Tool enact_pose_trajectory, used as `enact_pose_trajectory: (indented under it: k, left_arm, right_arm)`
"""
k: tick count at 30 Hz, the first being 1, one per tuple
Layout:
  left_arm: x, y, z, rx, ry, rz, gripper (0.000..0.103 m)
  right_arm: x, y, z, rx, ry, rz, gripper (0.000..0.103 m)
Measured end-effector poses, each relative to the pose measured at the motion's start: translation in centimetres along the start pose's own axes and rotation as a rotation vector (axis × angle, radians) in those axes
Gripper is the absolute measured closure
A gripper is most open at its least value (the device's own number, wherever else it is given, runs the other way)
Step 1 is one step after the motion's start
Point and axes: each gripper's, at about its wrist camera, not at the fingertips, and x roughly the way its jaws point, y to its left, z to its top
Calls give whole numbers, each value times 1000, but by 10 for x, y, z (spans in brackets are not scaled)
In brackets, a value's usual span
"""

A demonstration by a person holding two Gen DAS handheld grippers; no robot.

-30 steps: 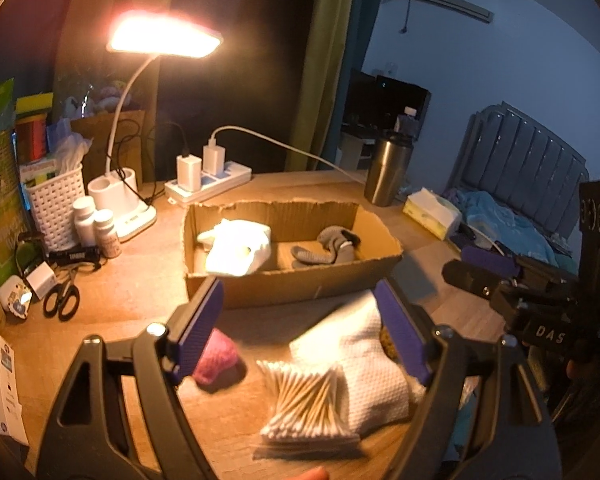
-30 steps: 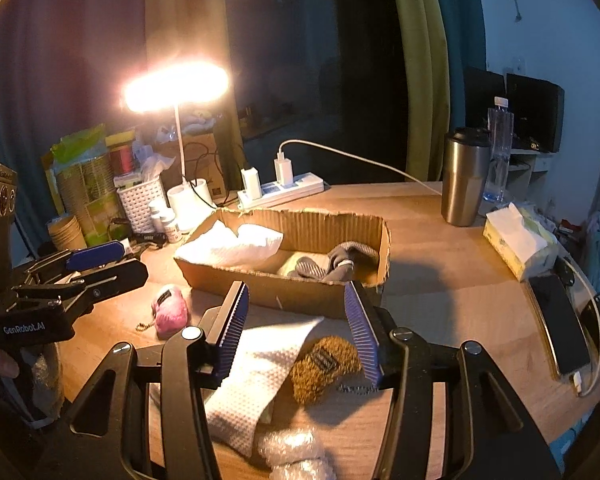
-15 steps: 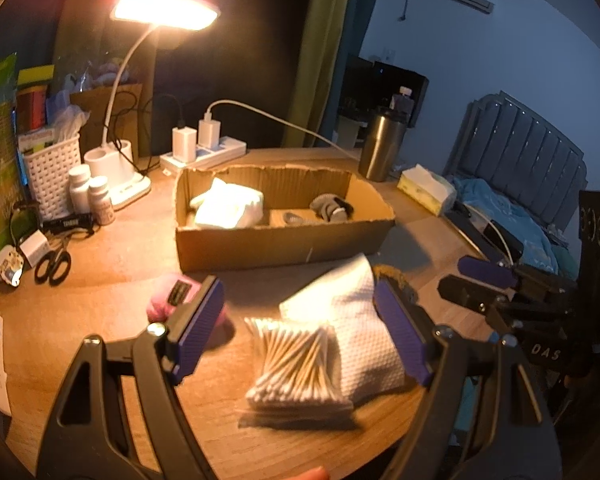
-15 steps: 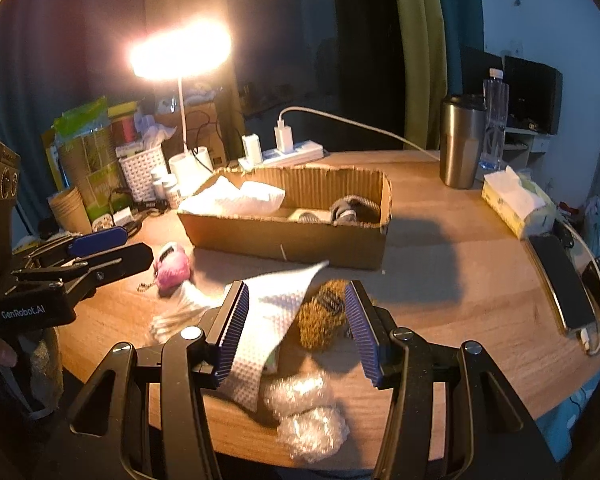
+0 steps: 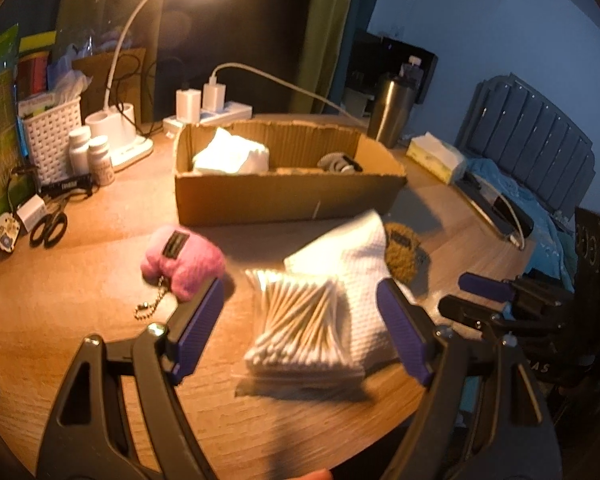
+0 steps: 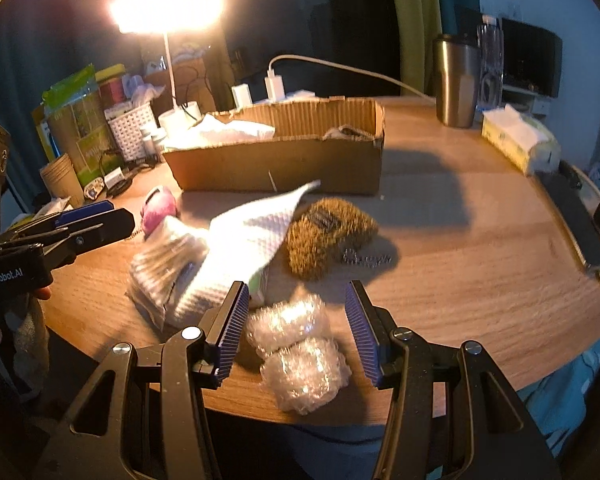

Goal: Organize soft objects
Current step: 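Grasp the bubble wrap with the right gripper while the left gripper grasps the cotton swab bag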

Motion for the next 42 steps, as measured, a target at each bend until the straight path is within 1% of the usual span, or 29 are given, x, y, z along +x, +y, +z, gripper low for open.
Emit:
enact_pose_trajectory:
  k: [12, 13, 14, 16, 23, 29, 30, 31, 33, 34, 37, 42]
  left_arm:
    - [19, 0, -9, 2, 80, 39, 23]
    - [21, 0, -9, 3, 84, 41, 23]
    - [22, -1, -9, 5, 90, 44, 23]
    - [26, -1, -9, 7, 101, 49, 23]
    - [39, -4, -11, 21, 137, 76, 23]
    - [46, -8, -11, 59, 145, 107, 24]
    - [47, -9, -11, 68, 148, 111, 25]
    - [48, -10, -12, 79, 153, 114, 35]
    - [52, -12, -13, 90, 173, 106, 47]
    - [52, -13, -13, 92, 176, 105, 50]
    - [52, -12, -12, 94, 176, 92, 54]
    - [48, -12, -11, 95, 167, 73, 56]
  right_arm:
    - [21, -7, -16, 10, 80, 32, 51]
    - [24, -9, -17, 14, 85, 26, 51]
    - [25, -11, -17, 17, 89, 27, 57]
    - [25, -15, -16, 23, 80, 30, 65]
    - [24, -22, -13, 28, 57, 23, 66]
    - [21, -28, -4, 34, 31, 29, 67]
    - [21, -29, -3, 34, 27, 29, 67]
    - [20, -30, -2, 36, 23, 29, 67]
    - [19, -31, 2, 36, 15, 32, 67]
    - [19, -31, 3, 35, 11, 32, 67]
    - [16, -30, 8, 28, -1, 35, 67]
    - [15, -28, 16, 16, -14, 38, 66]
